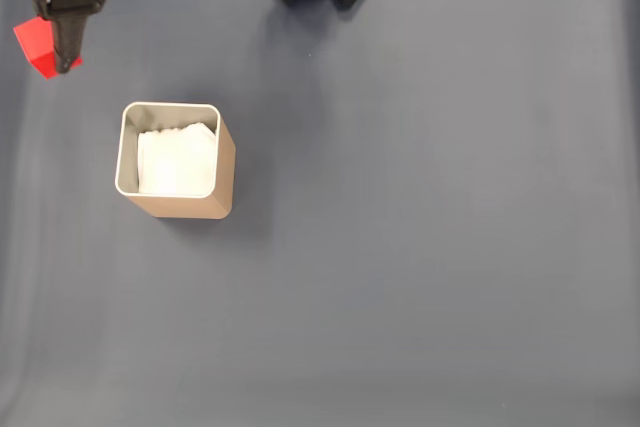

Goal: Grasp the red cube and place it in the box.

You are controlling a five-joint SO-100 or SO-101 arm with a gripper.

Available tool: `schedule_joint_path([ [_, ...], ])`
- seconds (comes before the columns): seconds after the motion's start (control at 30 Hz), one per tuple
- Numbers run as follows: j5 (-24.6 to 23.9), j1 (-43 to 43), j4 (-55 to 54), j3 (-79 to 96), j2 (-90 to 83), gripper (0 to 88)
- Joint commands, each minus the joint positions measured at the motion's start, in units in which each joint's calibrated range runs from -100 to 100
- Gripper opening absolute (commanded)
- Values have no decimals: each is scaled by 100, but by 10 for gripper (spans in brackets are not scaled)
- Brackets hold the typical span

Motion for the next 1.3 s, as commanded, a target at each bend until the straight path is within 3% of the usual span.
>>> schedule_joint_path([
  [0.0, 34, -191, 116, -390, -364, 9],
  [0.5, 54, -1000, 797, -426, -1056, 7],
  [1.27, 24, -2562, 756, 38, -1523, 7],
])
